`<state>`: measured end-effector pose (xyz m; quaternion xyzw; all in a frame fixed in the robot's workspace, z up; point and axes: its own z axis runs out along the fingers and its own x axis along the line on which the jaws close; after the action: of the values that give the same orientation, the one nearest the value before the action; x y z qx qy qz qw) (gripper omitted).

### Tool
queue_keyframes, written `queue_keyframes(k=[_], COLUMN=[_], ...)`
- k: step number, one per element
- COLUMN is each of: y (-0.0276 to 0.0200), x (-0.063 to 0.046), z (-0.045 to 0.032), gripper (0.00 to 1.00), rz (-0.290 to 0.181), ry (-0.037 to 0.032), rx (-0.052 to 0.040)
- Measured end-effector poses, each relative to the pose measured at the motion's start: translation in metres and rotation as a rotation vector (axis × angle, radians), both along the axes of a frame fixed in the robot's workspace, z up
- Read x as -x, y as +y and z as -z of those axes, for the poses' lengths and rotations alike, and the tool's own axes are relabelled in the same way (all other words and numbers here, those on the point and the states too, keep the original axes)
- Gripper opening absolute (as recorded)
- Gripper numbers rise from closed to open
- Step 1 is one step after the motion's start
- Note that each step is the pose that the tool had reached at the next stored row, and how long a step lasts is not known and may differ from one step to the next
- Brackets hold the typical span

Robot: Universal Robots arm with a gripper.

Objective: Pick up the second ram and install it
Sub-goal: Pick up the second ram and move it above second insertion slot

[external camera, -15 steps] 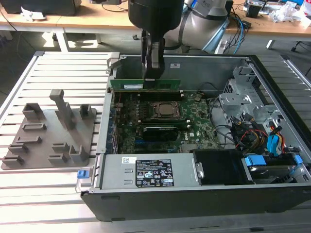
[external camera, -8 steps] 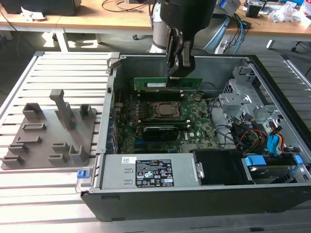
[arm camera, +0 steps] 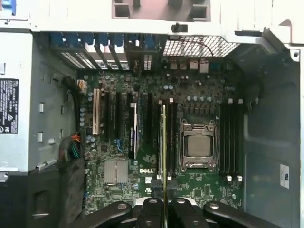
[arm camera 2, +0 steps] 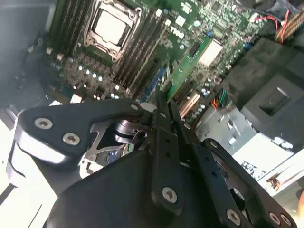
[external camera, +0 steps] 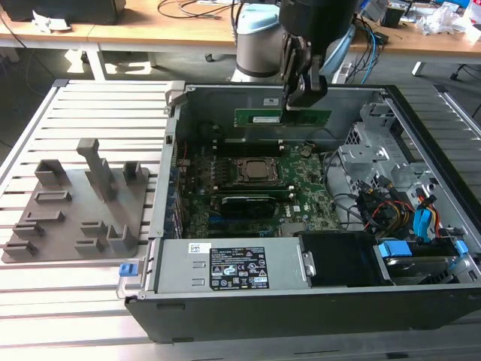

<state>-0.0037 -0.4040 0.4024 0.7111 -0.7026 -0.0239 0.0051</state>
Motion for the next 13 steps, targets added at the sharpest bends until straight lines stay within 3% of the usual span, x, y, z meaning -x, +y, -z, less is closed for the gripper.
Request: queue_keyframes(k=[2, 13], y=[0.0018, 0.0022], x=[-0.002, -0.007], z=[0.0066, 0.0391], gripper=[0.14, 0.14], rz=[0.000, 0.000], ry=[0.0005, 0.0013], rx=[0.0003, 0.0004])
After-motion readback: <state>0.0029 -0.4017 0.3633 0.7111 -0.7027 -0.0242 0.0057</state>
